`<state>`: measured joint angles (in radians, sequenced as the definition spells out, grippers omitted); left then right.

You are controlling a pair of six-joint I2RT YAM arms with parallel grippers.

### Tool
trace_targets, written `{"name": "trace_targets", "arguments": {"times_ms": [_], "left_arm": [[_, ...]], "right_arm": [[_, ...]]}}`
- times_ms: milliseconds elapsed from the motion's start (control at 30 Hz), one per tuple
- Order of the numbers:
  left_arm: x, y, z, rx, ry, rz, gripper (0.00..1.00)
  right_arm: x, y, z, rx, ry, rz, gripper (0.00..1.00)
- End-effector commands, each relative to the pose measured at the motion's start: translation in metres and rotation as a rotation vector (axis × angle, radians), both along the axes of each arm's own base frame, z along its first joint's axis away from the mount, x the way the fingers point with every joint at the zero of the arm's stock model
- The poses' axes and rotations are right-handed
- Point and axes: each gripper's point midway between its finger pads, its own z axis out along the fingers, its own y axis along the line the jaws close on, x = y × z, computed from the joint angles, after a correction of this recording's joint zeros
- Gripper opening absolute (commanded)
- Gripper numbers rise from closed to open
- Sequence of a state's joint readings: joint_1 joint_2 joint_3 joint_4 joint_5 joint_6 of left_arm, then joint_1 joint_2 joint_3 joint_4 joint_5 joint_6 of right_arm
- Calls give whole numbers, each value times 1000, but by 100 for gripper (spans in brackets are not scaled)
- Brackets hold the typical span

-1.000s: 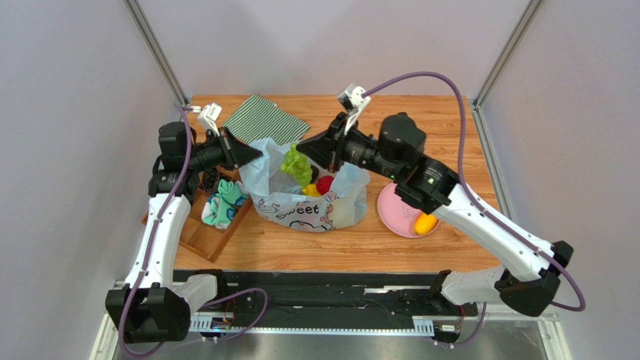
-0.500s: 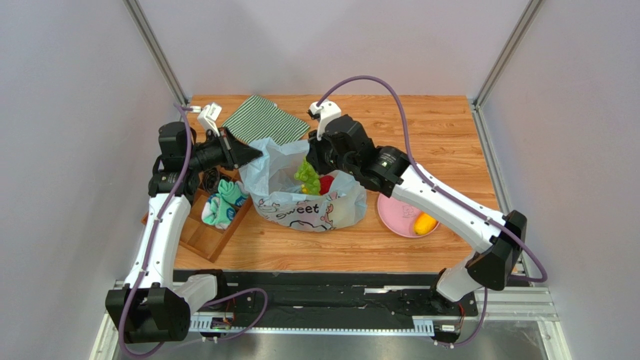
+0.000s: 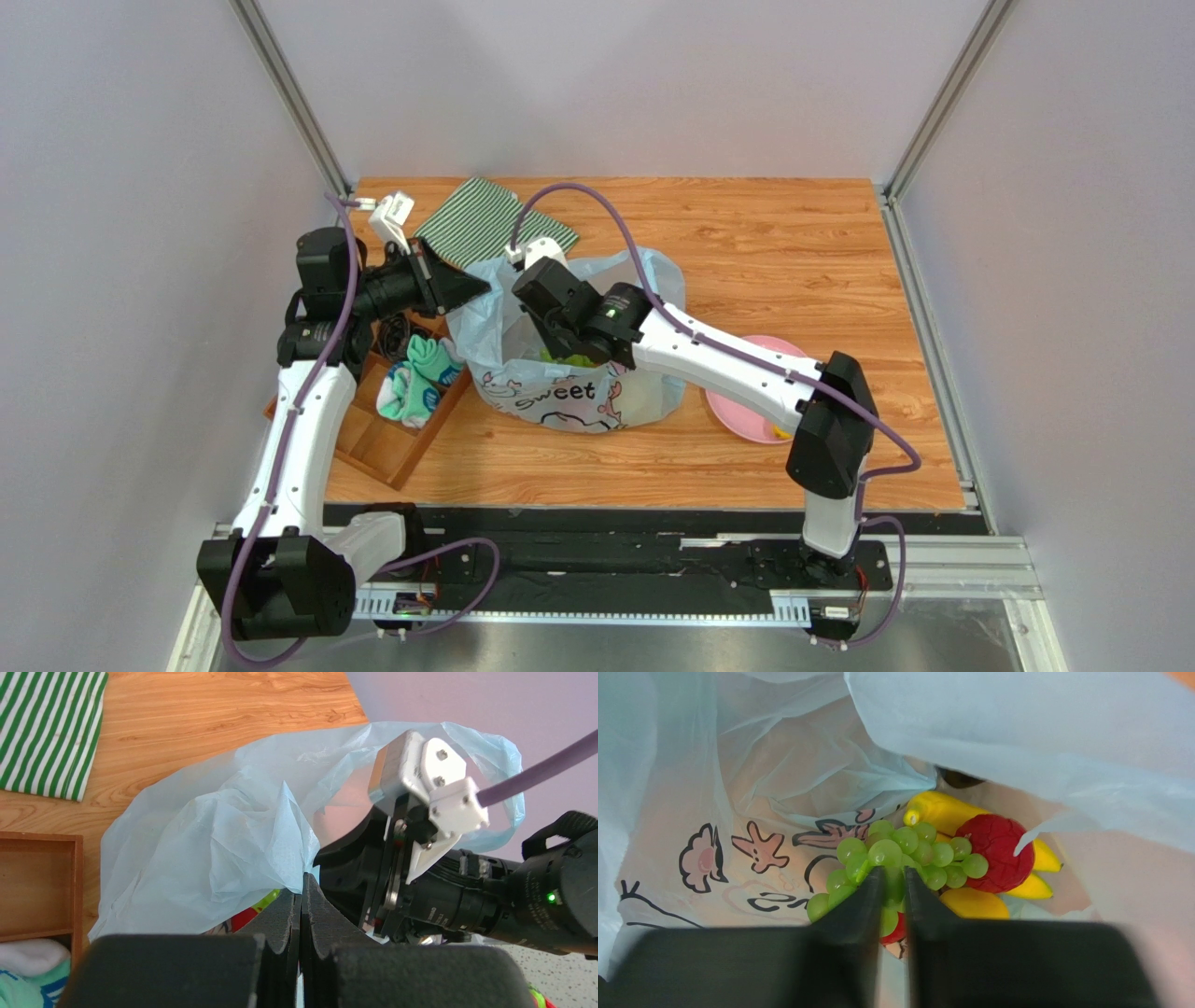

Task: Place the fruits into the plastic bag

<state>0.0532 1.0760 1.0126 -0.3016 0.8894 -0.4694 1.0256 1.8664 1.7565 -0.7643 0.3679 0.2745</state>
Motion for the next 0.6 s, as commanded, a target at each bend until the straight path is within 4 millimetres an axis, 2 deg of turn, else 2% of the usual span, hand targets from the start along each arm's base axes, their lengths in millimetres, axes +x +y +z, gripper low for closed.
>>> {"name": "trace_targets", "arguments": {"times_ms": [0,33,133,167,467,567], "left_arm": [[2,0,8,-5,-37,-12,0],[2,-1,8,-4,-38,-13,0],[2,-1,8,-5,-37,-12,0],[2,0,7,-4,-35,-13,0],[2,-1,8,-5,-37,-14,0],[2,0,8,-5,-36,-12,0]], "right_arm": [[8,-3,21,19,-43,-48,39],[7,-4,21,20,-42,-48,50],[5,-6,19,23,-39,-43,65],[5,-6,23,37,-44,-44,67],[-1,1,31,86,-44,6,65],[-8,10,45,141,-51,78,64]]}}
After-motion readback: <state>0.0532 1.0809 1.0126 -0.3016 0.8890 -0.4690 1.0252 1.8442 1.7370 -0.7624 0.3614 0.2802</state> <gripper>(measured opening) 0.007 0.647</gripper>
